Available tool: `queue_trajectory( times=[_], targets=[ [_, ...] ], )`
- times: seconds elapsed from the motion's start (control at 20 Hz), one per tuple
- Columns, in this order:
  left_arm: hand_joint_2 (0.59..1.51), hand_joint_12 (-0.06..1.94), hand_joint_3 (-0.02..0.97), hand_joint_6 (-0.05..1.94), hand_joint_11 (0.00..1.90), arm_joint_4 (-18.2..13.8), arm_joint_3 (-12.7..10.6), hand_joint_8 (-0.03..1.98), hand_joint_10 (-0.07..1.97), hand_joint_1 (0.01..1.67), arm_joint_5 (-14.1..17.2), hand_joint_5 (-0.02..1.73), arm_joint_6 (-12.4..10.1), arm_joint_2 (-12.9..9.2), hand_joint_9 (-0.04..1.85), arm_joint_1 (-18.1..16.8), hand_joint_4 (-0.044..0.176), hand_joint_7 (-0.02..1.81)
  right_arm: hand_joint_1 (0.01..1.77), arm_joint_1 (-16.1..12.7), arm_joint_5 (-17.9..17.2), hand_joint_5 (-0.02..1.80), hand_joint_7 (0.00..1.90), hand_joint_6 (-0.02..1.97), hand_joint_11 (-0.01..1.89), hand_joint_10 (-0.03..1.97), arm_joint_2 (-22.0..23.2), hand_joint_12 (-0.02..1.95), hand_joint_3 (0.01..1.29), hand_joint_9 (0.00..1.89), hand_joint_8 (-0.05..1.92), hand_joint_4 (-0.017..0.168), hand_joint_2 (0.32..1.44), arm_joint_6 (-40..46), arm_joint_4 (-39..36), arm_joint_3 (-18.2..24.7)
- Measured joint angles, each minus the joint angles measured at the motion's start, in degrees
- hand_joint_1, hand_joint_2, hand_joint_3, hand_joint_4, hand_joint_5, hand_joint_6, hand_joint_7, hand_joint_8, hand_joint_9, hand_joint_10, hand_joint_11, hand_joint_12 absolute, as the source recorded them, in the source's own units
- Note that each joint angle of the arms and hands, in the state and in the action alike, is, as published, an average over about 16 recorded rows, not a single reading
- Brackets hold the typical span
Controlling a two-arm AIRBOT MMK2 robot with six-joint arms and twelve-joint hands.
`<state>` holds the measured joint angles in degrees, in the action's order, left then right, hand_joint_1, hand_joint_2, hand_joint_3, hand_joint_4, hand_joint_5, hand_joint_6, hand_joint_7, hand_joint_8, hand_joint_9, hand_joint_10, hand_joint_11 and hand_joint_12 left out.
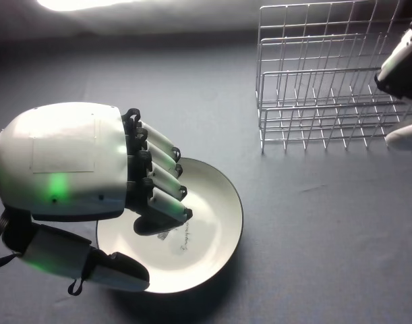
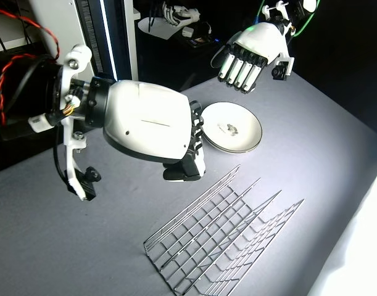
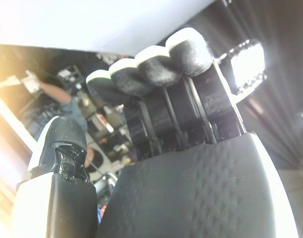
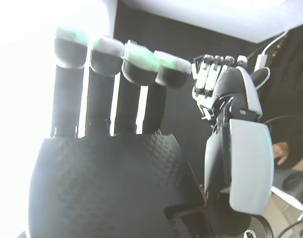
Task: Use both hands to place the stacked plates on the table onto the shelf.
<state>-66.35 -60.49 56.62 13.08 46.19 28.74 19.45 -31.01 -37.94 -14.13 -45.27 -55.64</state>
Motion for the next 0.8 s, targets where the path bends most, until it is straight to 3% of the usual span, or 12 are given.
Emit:
queue_trajectory(
  times=[0.25,0.4,0.6,0.8],
  targets=[
    [1.233,0.58,0.032,0.45,0.19,-0.6,-0.4,0.52,0.56,0.06,0.3,0.2,-1.0,0.0,0.2,-0.2,0.002,0.21,0.17,0.5,-0.5,0.34,0.35,0.67,0.27,0.66,0.1,0.74,0.03,0.32,0.64,0.005,1.22,0.0,-0.1,0.0],
    [1.235,0.46,0.03,0.36,0.15,-1.7,-0.8,0.41,0.45,0.06,0.5,0.16,-2.3,0.0,0.17,-0.7,0.003,0.17,0.14,0.7,-0.9,0.28,0.29,0.54,0.23,0.53,0.1,0.64,0.03,0.27,0.52,0.005,1.22,0.0,-0.1,0.0],
    [1.234,0.06,0.021,0.04,0.02,-4.0,-1.6,0.05,0.07,0.03,1.3,0.02,-5.0,0.0,0.02,-1.7,0.003,0.02,0.08,1.2,-1.6,0.1,0.1,0.14,0.04,0.12,0.2,0.3,0.02,0.08,0.12,0.004,1.23,-0.1,-0.2,0.1],
    [1.238,-0.01,0.022,0.01,0.02,-8.0,-3.2,-0.01,0.01,0.03,2.5,0.02,-7.9,0.3,0.02,-2.8,0.002,0.02,0.06,1.6,-2.3,0.05,0.04,0.03,0.02,0.01,0.3,0.19,0.02,0.04,0.01,0.004,1.21,-0.1,-0.3,0.3]
  ],
)
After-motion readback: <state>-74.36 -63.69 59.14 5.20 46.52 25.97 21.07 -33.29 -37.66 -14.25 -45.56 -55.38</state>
